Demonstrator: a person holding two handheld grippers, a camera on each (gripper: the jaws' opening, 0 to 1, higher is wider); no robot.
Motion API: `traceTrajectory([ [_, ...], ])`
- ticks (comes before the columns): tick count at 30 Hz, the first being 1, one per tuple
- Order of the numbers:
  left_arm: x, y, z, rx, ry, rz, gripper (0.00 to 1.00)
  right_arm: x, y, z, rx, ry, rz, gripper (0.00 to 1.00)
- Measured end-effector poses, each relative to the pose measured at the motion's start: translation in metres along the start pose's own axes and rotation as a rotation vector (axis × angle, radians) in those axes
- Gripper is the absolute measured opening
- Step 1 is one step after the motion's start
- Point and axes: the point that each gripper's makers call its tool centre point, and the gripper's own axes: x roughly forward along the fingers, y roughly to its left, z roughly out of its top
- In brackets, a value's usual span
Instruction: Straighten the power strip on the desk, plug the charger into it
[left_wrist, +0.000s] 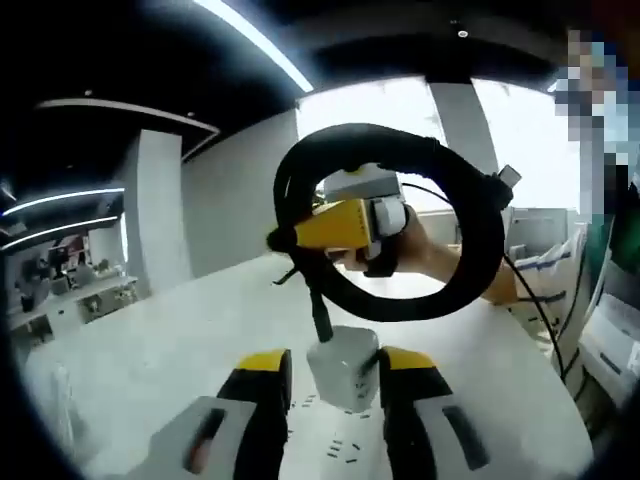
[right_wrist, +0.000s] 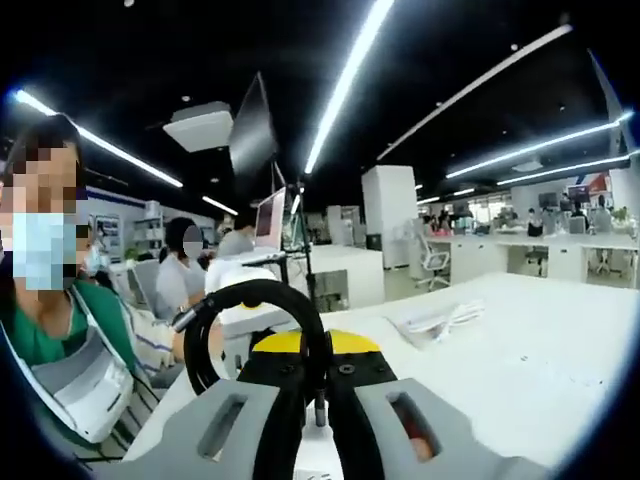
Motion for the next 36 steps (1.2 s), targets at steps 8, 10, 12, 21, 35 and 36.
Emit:
traceTrajectory([
  [8, 0.008, -0.002, -0.004, -0.007, 0.016, -0.009, 0.29, -0.004, -0.002, -0.005, 0.015, 0.004, -0.008, 0.05],
  [10, 0.01, -0.002, -0.003, -0.015, 0.015, -0.013, 0.29, -0.006, -0.003, -0.005, 0.021, 0.0, -0.011, 0.05],
  [12, 0.012, -0.003, -0.004, -0.016, 0.016, -0.014, 0.29, -0.008, -0.006, -0.004, 0.022, 0.0, -0.014, 0.05],
  [21, 0.017, -0.003, -0.009, -0.024, 0.04, 0.013, 0.29, -0.011, -0.008, -0.01, 0.032, 0.008, -0.021, 0.05],
  [35, 0.015, -0.001, -0.014, -0.036, 0.056, 0.013, 0.26, -0.008, -0.009, -0.014, 0.044, 0.016, -0.017, 0.05],
  [36, 0.014, -0.001, -0.015, -0.034, 0.057, 0.011, 0.26, -0.008, -0.009, -0.014, 0.043, 0.017, -0.017, 0.05],
])
